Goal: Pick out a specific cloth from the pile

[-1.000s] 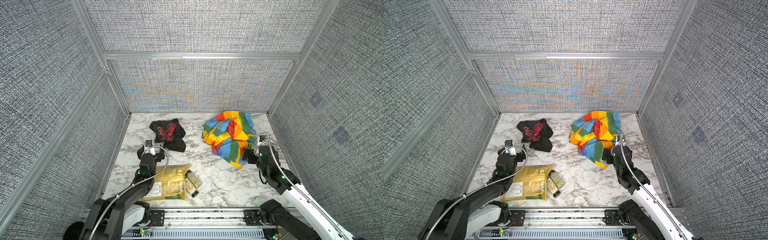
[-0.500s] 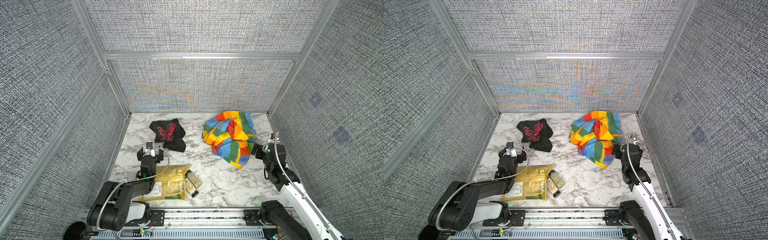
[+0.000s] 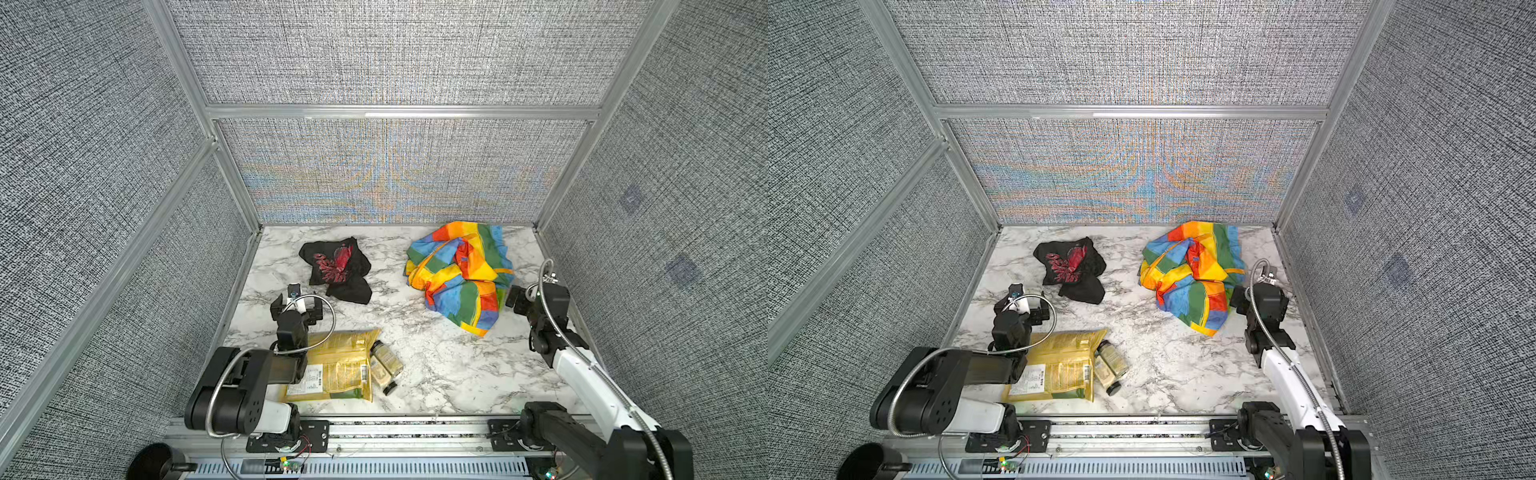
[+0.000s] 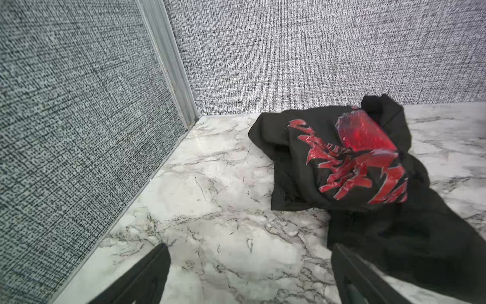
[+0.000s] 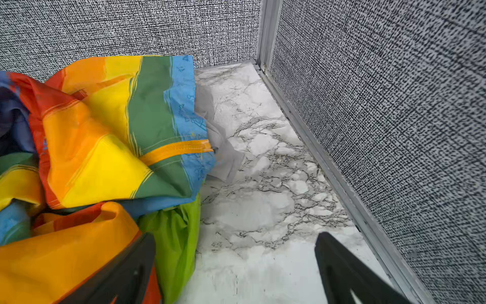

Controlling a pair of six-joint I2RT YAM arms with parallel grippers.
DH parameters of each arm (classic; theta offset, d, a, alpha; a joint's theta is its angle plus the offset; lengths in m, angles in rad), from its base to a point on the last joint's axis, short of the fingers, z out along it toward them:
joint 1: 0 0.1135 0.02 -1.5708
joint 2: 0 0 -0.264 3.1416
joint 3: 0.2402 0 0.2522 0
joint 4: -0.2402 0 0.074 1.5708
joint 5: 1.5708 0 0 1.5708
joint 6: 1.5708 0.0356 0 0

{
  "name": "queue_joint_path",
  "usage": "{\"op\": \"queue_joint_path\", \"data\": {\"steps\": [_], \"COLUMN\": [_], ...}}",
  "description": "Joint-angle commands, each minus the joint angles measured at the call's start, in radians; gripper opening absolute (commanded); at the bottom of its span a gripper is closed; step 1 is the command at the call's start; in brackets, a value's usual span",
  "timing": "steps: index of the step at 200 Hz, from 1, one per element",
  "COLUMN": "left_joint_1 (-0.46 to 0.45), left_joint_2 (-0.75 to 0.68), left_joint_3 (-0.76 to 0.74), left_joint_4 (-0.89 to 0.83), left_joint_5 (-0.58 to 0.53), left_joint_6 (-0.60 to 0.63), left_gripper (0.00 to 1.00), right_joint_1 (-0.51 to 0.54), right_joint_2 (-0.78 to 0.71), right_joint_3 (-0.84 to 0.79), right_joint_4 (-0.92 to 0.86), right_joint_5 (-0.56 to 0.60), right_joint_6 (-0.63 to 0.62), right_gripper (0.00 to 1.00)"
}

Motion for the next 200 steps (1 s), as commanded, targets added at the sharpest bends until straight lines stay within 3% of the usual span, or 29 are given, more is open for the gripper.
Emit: {"op": "queue_joint_path", "data": {"steps": [1,23,37,52,68,83,100,118,200], "left_joint_1": [0.03,0.059,0.065,0.064,0.064,0.064,0.064,0.063,0.064], "left_joint_2": [-0.013,0.101,0.036,0.089,0.048,0.08,0.053,0.077,0.066], "left_joint_3": [0.001,-0.022,0.01,-0.017,0.006,-0.015,0.001,-0.012,-0.005], "left_joint_4": [0.093,0.28,0.102,0.243,0.132,0.226,0.151,0.213,0.184], "left_joint_5": [0.072,0.131,0.144,0.143,0.144,0.14,0.143,0.141,0.142], "left_joint_6": [-0.038,-0.037,-0.049,-0.044,-0.049,-0.043,-0.046,-0.044,-0.047], "left_gripper": [0.99,0.99,0.99,0.99,0.99,0.99,0.99,0.99,0.99], "right_joint_1": [-0.004,-0.009,-0.011,-0.012,-0.015,-0.017,-0.017,-0.02,-0.026], "right_joint_2": [0.024,0.042,0.048,0.055,0.074,0.1,0.12,0.144,0.329], "right_joint_3": [-0.022,-0.058,-0.082,-0.113,-0.135,-0.139,-0.151,-0.172,-0.215], "right_joint_4": [0.105,0.179,0.23,0.296,0.359,0.391,0.443,0.517,0.783], "right_joint_5": [-0.009,-0.023,-0.031,-0.031,-0.029,-0.023,-0.029,-0.05,-0.113], "right_joint_6": [-0.014,-0.036,-0.047,-0.055,-0.064,-0.067,-0.079,-0.097,-0.101], "right_gripper": [0.99,0.99,0.99,0.99,0.99,0.99,0.99,0.99,0.99]}}
